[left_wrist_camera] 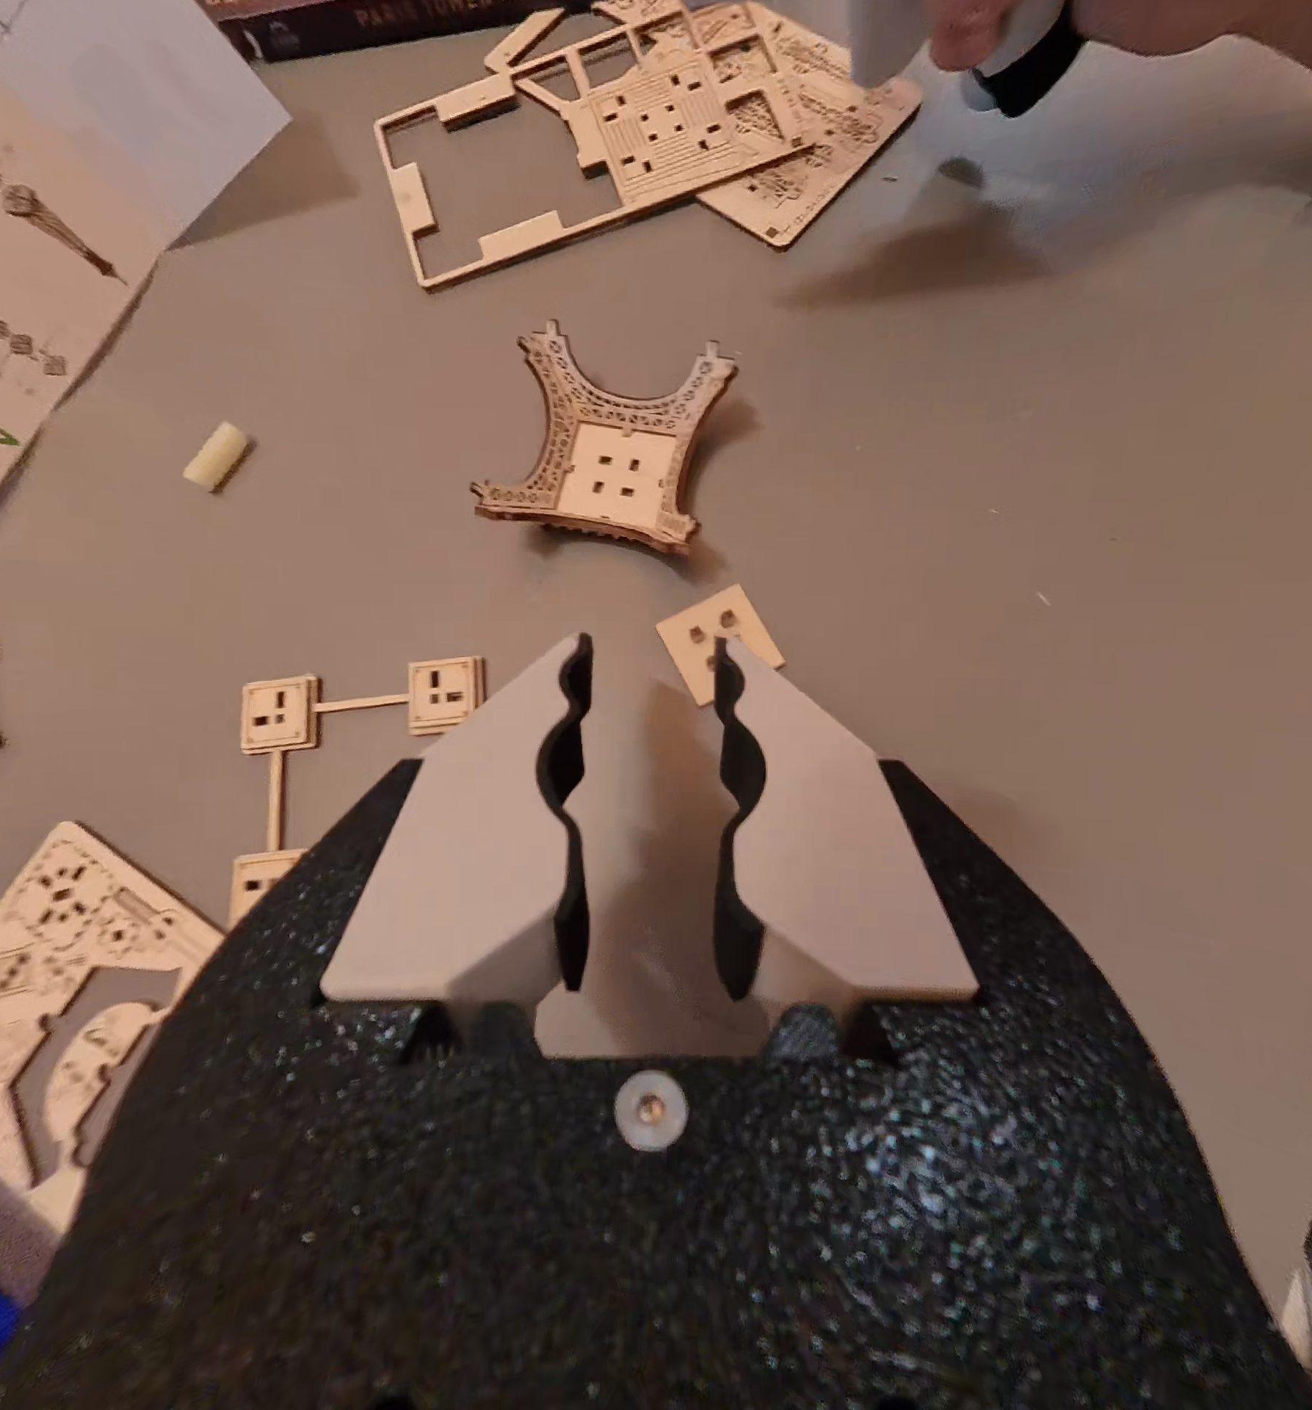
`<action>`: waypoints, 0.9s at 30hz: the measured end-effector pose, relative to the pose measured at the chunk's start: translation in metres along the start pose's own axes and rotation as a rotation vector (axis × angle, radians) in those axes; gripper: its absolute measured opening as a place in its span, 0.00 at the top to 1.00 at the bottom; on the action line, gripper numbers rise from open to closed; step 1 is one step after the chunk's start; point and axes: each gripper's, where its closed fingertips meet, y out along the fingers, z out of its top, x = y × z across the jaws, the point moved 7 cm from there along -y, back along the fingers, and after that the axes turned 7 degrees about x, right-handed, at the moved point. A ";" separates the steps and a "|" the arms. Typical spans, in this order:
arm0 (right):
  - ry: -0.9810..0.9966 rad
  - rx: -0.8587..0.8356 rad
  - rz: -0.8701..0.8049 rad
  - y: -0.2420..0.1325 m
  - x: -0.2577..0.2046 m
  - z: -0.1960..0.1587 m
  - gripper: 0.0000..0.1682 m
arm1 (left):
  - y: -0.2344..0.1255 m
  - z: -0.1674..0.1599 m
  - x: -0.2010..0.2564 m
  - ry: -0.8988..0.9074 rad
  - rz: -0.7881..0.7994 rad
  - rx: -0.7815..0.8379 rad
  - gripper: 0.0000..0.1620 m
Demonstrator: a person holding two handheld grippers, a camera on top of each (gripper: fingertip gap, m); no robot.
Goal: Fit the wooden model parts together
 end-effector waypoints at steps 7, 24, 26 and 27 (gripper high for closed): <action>-0.141 0.087 0.182 0.004 -0.042 0.013 1.00 | 0.006 -0.018 0.006 -0.036 -0.070 0.044 0.91; -0.265 -0.185 0.260 0.018 -0.084 -0.018 1.00 | 0.020 -0.035 0.015 -0.082 -0.096 -0.081 0.95; -0.250 -0.180 0.250 0.018 -0.081 -0.017 1.00 | 0.021 -0.035 0.016 -0.091 -0.099 -0.077 0.95; -0.245 -0.177 0.241 0.018 -0.080 -0.017 1.00 | 0.022 -0.034 0.017 -0.090 -0.102 -0.071 0.95</action>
